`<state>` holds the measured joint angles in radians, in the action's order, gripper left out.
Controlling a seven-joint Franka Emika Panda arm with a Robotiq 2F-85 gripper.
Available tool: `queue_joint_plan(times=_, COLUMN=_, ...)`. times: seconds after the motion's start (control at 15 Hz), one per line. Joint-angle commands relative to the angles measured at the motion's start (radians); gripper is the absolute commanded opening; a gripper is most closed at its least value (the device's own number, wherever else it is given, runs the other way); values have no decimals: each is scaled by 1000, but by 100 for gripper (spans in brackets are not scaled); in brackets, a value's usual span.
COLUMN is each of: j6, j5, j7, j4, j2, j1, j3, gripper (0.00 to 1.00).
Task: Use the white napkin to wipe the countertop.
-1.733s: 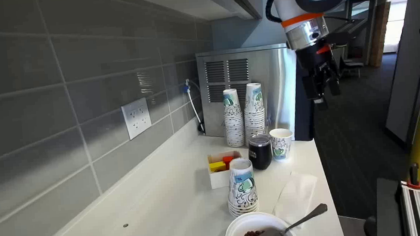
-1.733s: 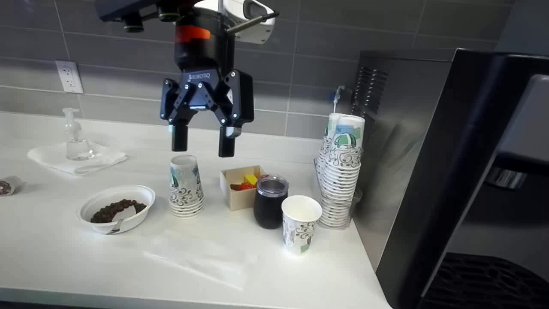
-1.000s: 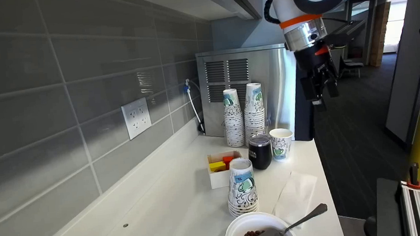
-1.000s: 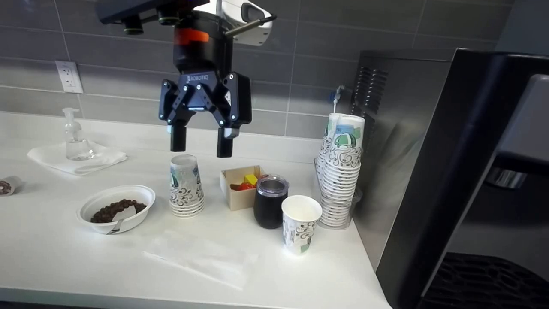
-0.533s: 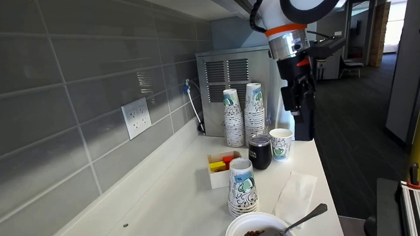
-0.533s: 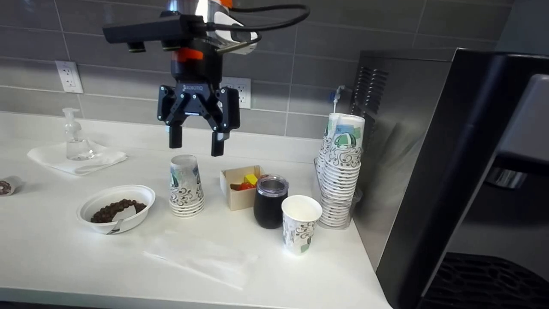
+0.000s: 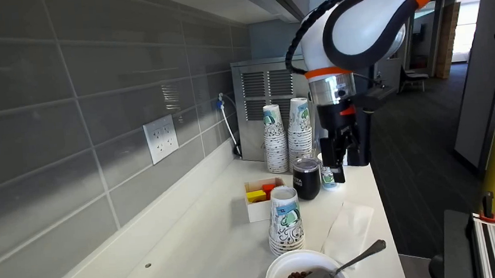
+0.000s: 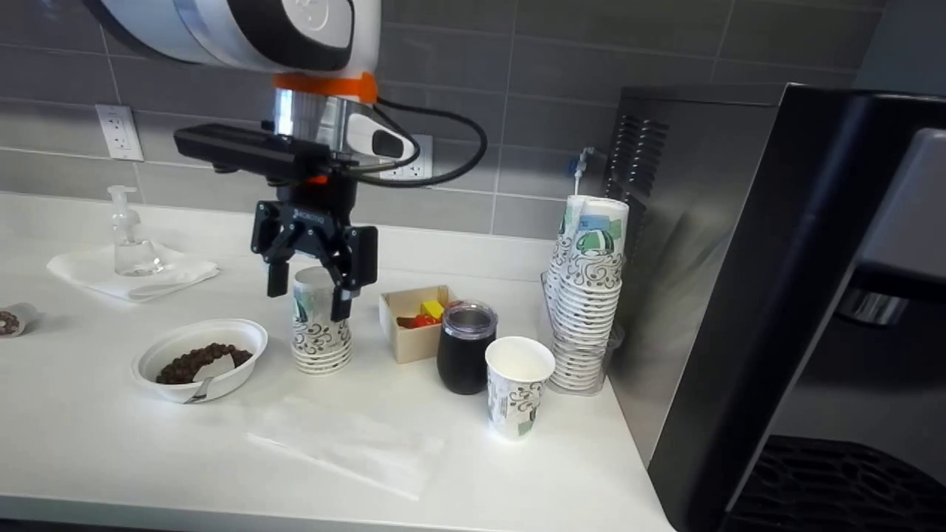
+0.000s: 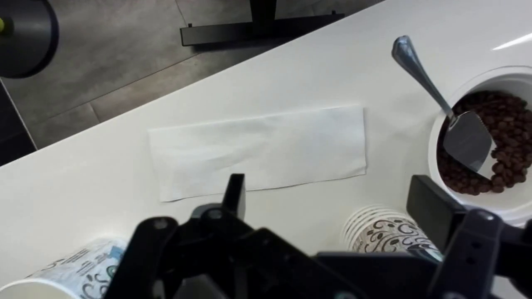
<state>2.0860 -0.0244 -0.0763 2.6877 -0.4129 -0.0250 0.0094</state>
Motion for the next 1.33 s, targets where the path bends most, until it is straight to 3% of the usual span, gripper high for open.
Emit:
queue_joint_plan(times=0.0, j6=136, j5=-78, j7=20, j4=83, j2=30, j1=-28, j3=4, gripper=100)
queue_joint_plan(times=0.53, j6=347, j5=-181, j7=74, j4=82, j2=275, j1=-58, j3=4, gripper=100)
queue_joint_plan(times=0.8, j6=422, j5=-247, j7=151, j4=82, j2=375, j1=-42, j3=-9, gripper=100)
queue_joint_plan(times=1.27, j6=532, j5=-296, j7=160, j4=75, j2=485, j1=-9, j3=3, gripper=100)
